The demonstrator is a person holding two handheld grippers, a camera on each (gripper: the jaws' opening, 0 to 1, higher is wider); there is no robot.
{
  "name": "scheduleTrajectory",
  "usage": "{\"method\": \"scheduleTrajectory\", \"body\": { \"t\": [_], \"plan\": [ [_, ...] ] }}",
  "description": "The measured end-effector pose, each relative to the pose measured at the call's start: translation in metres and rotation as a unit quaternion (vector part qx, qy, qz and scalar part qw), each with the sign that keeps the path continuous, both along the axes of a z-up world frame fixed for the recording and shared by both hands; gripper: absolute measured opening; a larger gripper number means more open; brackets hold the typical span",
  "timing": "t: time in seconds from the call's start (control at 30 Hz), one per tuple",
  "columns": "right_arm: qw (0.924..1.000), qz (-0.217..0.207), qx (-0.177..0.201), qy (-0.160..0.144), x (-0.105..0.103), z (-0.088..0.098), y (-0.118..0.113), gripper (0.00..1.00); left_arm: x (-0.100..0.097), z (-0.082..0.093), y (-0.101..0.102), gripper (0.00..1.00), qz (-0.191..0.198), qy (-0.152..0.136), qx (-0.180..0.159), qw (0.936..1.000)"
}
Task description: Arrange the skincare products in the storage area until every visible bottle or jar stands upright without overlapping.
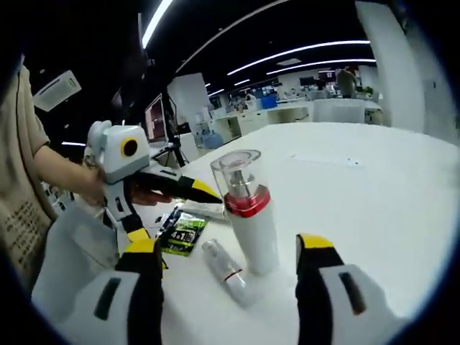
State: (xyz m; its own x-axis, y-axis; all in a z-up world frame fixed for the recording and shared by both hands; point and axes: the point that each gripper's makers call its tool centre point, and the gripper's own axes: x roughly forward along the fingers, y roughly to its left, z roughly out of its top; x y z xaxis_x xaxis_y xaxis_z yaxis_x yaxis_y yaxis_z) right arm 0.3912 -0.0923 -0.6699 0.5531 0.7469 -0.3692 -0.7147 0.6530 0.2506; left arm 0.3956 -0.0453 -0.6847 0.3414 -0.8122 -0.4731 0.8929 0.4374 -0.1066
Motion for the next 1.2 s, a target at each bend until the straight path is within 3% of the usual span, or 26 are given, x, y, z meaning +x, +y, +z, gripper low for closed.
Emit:
{"method": "scheduleTrajectory", "body": {
  "t": [0.5, 0.93, 1.2],
  "plan": [
    [0.9976, -0.046, 0.046, -0.025, -0.052, 0.029, 0.02, 0.92, -0.041, 0.011, 0.06, 0.89, 0.073, 0.03, -0.008, 0.9968],
    [0.9967, -0.059, 0.054, -0.017, -0.084, 0.023, 0.031, 0.98, -0.086, 0.022, 0.114, 0.93, 0.14, 0.045, -0.021, 0.989],
    [0.9963, -0.066, 0.053, -0.01, -0.105, 0.025, 0.035, 1.0, -0.103, 0.035, 0.142, 0.95, 0.179, 0.034, -0.031, 0.9827]
  ]
}}
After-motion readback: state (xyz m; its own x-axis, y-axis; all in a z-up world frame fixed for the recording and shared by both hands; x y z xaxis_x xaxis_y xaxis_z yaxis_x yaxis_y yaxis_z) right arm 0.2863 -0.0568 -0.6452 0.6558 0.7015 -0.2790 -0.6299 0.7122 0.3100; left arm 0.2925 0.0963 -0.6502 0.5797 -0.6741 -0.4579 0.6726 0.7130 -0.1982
